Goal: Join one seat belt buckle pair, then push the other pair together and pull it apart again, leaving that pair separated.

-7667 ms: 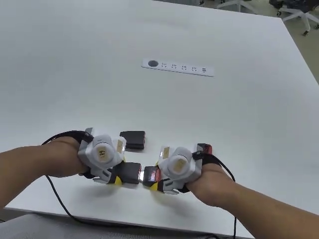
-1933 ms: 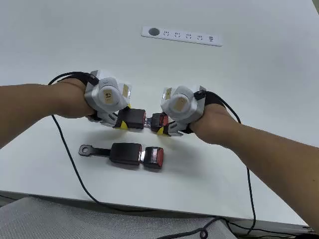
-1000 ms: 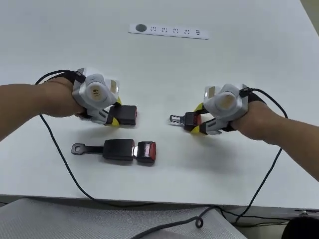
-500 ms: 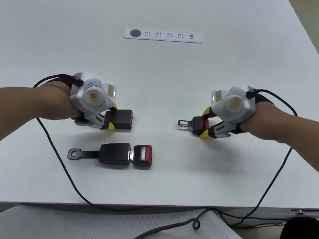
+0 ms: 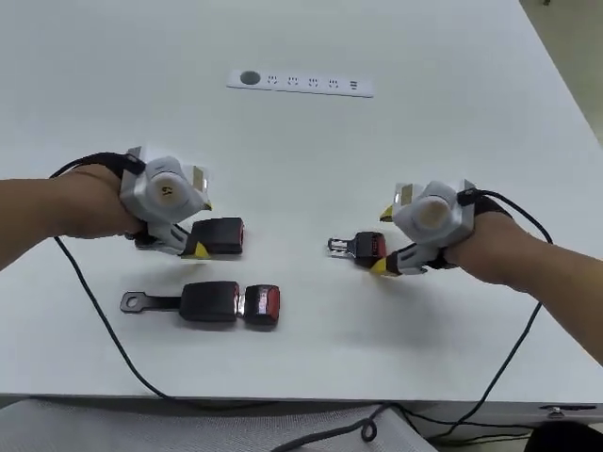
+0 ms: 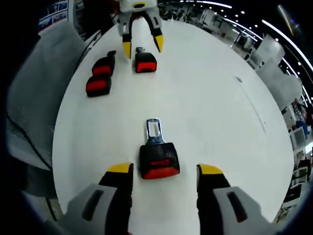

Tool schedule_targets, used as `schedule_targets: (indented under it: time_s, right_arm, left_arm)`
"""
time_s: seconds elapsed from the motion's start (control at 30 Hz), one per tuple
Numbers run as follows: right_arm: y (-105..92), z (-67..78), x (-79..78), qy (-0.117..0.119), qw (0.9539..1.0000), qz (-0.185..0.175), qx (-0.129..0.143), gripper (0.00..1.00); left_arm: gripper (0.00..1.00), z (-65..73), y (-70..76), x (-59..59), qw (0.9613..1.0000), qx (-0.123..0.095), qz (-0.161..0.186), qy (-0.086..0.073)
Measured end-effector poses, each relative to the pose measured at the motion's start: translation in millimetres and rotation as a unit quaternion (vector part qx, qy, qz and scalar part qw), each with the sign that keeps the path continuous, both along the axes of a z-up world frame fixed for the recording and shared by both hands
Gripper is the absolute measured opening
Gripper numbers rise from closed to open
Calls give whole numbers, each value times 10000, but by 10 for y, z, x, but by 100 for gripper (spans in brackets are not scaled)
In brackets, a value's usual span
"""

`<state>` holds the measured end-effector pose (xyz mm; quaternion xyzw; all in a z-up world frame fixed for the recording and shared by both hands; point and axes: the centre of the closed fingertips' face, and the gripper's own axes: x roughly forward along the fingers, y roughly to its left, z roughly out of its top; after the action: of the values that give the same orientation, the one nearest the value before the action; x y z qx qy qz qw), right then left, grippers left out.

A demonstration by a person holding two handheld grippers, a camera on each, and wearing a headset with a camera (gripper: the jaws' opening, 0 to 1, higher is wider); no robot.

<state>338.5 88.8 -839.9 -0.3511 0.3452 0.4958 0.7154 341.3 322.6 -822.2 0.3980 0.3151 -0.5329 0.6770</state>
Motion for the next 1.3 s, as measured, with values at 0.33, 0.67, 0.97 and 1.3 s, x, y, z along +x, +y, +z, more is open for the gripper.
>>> schedule_targets:
  time_s: [0.33,0.67,0.97,1.3]
  right_arm:
    - [119,314,-374,-146,9947,-626,796,64]
    - [162,468,-766,-241,9835,-1207,1330,82]
    - [-7,551,-862,-249,9777,-1480,1471,89]
    - [-80,593,-898,-314,9717,-1682,1632,95]
  left_arm:
    - [59,331,201,-423,9955,-651,652,-221]
    - [73,486,543,-918,9811,-1167,1538,-133]
    - [80,568,821,-1059,9645,-1538,2147,-61]
    - [98,563,1012,-1161,9477,-1847,2603,31]
